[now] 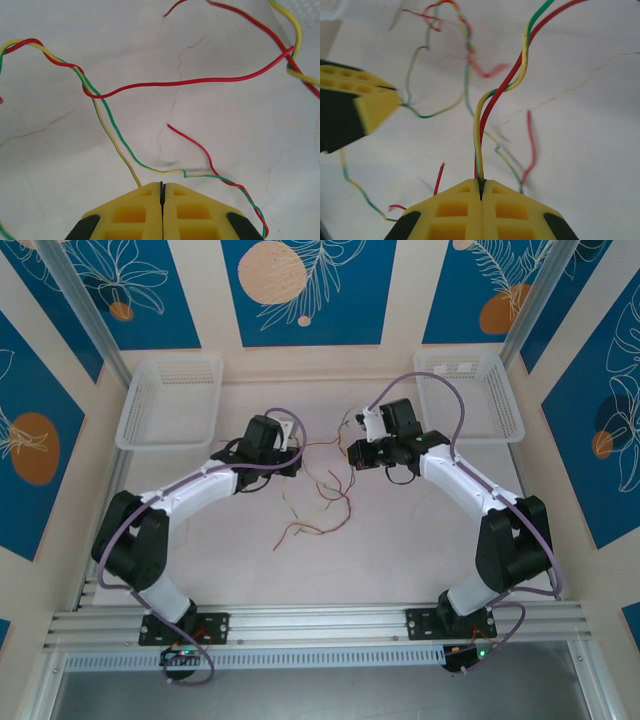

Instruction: Untangle the cables

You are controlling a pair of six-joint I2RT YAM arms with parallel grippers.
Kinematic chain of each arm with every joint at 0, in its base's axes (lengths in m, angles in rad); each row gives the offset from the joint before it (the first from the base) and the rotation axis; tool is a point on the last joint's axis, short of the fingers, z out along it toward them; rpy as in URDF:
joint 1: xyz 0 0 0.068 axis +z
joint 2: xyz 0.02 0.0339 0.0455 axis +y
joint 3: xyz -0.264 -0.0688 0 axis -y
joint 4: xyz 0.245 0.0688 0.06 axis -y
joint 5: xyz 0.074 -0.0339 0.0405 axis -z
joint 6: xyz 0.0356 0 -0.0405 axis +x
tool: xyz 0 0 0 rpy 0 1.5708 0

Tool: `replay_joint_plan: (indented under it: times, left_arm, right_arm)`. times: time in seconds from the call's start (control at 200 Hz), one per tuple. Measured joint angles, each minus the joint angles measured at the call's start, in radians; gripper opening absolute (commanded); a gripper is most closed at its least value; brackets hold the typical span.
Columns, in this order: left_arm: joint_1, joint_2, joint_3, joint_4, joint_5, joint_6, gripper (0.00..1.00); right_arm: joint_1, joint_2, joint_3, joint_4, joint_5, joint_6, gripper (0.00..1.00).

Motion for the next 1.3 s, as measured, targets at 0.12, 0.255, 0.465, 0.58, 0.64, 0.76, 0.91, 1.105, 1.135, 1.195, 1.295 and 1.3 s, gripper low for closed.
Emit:
replay_joint_plan:
  times: [0.12, 0.255, 0.465, 0.58, 0.64, 0.76, 0.91, 1.105, 1.135, 1.195, 1.295, 1.3]
  left_arm:
    - [-0.009, 0.016, 0.001, 0.009, 0.008, -0.019, 0.44]
    - [-0.012, 0.008, 0.001, 0.007, -0.012, -0.012, 0.53]
    - [-0.012, -0.056, 0.001, 0.003, -0.039, 0.005, 0.56]
    - [-0.012, -0.084, 0.001, 0.009, -0.053, 0.007, 0.56]
    - [-0.012, -0.093, 0.001, 0.009, -0.058, 0.013, 0.57]
    - [-0.012, -0.117, 0.001, 0.008, -0.058, 0.027, 0.6]
    - [-0.018, -0.176, 0.001, 0.007, -0.056, 0.051, 0.67]
    - [-0.043, -0.289, 0.001, 0.035, 0.006, 0.068, 0.75]
    - [-0.047, -0.307, 0.002, 0.046, 0.026, 0.071, 0.76]
    - [-0.051, -0.333, 0.003, 0.07, 0.071, 0.081, 0.75]
    - [-0.061, -0.361, 0.003, 0.109, 0.161, 0.109, 0.75]
    - [-0.062, -0.363, 0.003, 0.111, 0.168, 0.112, 0.75]
  right_arm:
    - [0.018, -0.055, -0.037, 0.028, -0.024, 0.015, 0.0]
    - [0.01, -0.165, -0.04, 0.02, 0.014, 0.026, 0.0]
    - [-0.016, -0.295, 0.001, -0.056, 0.122, 0.026, 0.0]
    - [-0.027, -0.308, 0.01, -0.1, 0.193, 0.03, 0.0]
    - [-0.03, -0.311, 0.01, -0.127, 0.236, 0.037, 0.0]
    - [-0.032, -0.332, 0.011, -0.177, 0.319, 0.041, 0.0]
    - [-0.03, -0.382, 0.057, -0.229, 0.358, 0.031, 0.0]
    - [0.029, -0.475, 0.079, -0.209, 0.284, -0.015, 0.0]
    - [0.035, -0.485, 0.079, -0.204, 0.266, -0.017, 0.0]
    - [0.042, -0.5, 0.079, -0.191, 0.235, -0.017, 0.0]
    - [0.042, -0.505, 0.079, -0.173, 0.2, -0.017, 0.0]
    - [0.042, -0.505, 0.079, -0.172, 0.199, -0.017, 0.0]
